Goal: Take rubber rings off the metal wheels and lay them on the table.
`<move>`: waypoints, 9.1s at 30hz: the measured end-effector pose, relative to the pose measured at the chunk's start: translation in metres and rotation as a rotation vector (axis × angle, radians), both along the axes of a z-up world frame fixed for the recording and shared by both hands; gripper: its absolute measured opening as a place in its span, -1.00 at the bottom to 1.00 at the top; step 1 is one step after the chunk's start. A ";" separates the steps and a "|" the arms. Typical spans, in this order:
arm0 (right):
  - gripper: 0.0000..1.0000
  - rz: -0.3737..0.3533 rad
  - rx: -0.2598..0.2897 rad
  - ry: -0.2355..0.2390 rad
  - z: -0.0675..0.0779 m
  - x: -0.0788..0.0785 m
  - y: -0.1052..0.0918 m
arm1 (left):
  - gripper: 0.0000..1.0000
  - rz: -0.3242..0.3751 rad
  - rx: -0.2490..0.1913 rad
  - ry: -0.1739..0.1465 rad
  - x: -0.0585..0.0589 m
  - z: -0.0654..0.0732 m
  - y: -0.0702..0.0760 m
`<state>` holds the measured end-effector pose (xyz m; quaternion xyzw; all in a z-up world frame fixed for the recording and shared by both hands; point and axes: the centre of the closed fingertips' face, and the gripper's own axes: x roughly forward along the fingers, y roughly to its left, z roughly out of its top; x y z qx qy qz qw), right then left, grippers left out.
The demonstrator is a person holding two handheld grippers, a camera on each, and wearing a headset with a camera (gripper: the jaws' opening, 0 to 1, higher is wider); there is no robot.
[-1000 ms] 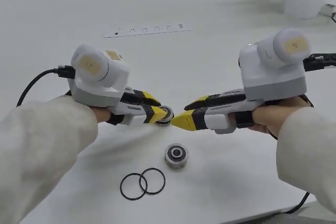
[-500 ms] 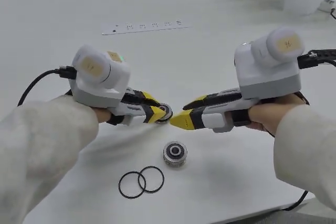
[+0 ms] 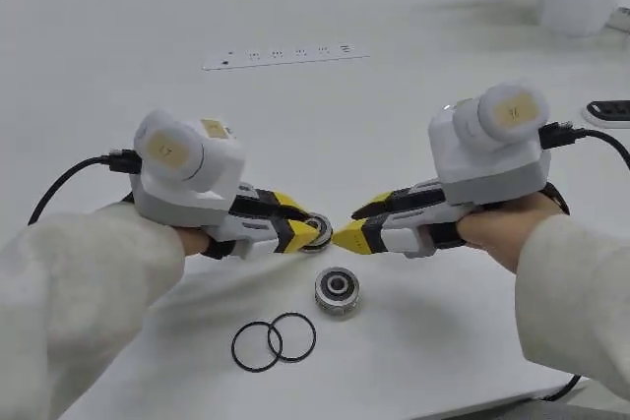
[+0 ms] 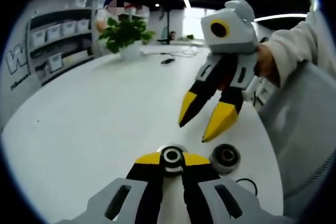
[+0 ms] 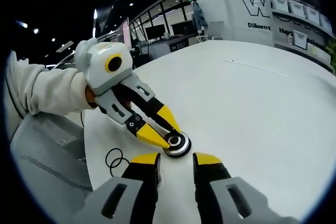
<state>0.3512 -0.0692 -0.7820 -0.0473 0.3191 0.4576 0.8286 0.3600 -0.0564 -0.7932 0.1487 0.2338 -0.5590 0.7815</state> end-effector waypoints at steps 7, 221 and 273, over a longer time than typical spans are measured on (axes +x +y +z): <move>-0.59 0.044 -0.068 -0.005 -0.020 -0.002 0.003 | -0.72 -0.003 0.008 0.000 -0.005 -0.001 0.002; -1.00 0.053 0.225 0.081 0.053 -0.026 0.044 | 0.57 0.118 0.099 -0.017 -0.080 0.037 0.111; -1.00 0.386 -0.010 0.215 -0.016 -0.110 0.090 | 0.60 0.072 0.141 0.052 -0.097 0.009 0.117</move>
